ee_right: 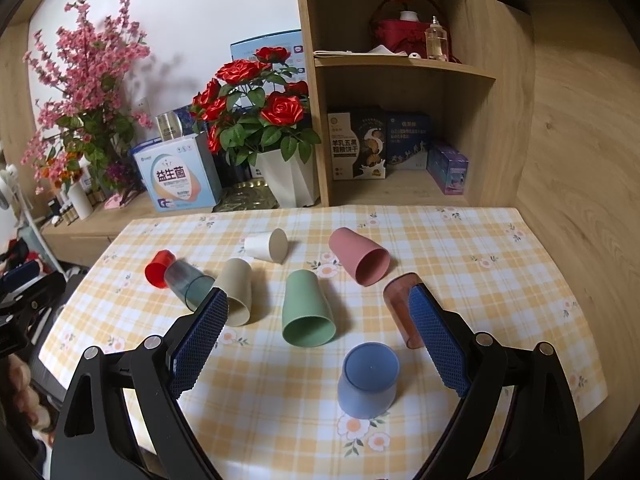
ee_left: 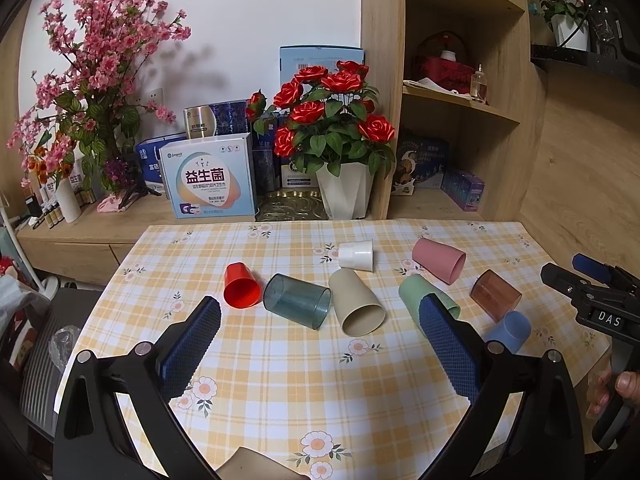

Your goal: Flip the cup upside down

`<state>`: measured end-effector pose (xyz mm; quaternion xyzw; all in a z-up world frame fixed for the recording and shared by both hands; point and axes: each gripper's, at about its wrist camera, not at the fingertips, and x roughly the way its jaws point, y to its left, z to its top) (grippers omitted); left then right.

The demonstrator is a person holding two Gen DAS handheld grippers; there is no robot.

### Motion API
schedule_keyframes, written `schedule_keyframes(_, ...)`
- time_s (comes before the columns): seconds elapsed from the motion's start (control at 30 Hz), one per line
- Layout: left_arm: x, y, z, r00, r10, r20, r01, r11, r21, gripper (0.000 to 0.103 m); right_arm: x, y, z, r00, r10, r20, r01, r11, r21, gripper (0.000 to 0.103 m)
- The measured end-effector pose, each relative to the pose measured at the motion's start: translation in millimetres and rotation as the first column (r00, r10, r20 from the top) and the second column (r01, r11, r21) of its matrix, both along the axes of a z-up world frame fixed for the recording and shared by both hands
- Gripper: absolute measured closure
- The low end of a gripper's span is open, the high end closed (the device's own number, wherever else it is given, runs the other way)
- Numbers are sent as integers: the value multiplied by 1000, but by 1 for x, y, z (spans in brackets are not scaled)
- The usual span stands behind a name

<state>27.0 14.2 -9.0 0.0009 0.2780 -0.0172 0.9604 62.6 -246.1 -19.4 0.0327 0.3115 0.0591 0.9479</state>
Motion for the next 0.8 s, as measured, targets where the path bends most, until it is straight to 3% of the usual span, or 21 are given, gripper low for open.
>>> schedule_keyframes(0.8,-1,2,2,1000,3,-2,-3,1000,-1,6,-1,0,-2,1000,-7,-4,7,1000,2,14)
